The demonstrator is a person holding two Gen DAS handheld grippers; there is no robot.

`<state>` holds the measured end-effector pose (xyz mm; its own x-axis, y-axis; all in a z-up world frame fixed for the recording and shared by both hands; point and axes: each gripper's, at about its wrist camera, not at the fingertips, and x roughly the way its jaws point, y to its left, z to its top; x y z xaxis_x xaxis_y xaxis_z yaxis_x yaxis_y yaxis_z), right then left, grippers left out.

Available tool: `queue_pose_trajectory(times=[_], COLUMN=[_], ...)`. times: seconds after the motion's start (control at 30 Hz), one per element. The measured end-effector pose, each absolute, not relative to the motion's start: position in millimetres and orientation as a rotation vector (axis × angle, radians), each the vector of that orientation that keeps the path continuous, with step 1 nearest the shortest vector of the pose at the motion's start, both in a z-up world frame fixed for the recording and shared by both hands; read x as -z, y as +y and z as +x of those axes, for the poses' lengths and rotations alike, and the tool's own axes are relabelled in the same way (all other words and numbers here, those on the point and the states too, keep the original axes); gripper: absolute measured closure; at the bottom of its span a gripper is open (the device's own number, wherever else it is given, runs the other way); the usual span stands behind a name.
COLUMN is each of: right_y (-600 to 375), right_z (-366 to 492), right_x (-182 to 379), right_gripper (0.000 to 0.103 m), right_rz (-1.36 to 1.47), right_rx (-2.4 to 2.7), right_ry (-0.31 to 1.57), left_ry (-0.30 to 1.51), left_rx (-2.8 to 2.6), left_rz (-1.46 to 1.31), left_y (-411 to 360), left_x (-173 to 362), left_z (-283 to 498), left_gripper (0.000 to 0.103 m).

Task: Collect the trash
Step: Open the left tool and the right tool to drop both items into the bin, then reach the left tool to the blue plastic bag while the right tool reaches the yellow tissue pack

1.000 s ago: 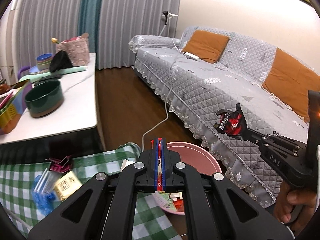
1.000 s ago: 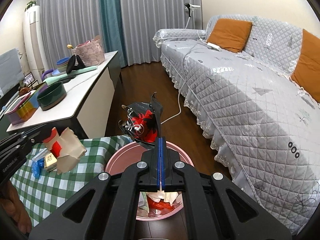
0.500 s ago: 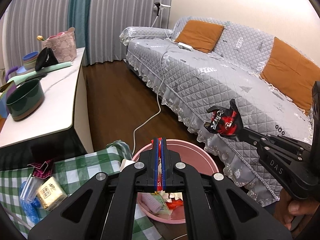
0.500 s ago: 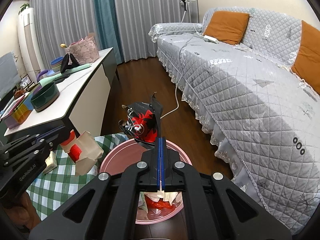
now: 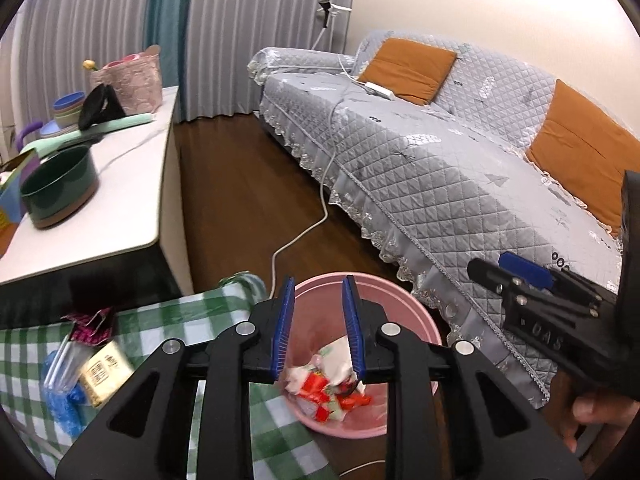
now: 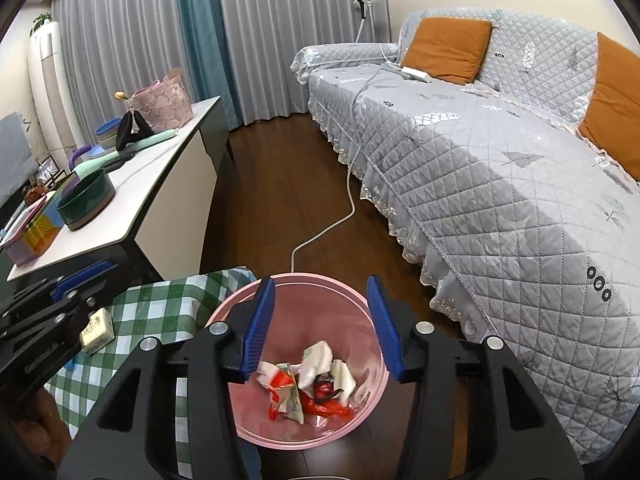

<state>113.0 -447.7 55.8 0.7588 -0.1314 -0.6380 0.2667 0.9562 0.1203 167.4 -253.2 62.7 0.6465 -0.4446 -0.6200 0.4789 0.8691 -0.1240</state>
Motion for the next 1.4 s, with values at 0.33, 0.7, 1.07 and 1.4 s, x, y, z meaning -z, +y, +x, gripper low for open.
queue_pose_trajectory(times=[0.33, 0.7, 1.07, 1.4], right_y=[-404, -309, -223, -184], right_z=[117, 126, 147, 175], right_x=[-65, -68, -31, 9], right_gripper=[0.054, 0.031, 0.009, 0.006], right_rz=[0.195, 0.127, -0.006, -0.077], right_rx=[0.118, -0.127, -0.263, -0.309], right_ry=[0.641, 0.603, 0.616, 0.704], left_ry=[0.675, 0.656, 0.7, 0.769], left_rx=[0.431, 0.246, 0.142, 0.151], left_rz=[0.027, -0.052, -0.112, -0.151], left_y=[-158, -22, 18, 26], left_x=[-66, -61, -4, 28], left_z=[139, 132, 144, 167], left_gripper=[0.079, 0.079, 0.079, 0.073])
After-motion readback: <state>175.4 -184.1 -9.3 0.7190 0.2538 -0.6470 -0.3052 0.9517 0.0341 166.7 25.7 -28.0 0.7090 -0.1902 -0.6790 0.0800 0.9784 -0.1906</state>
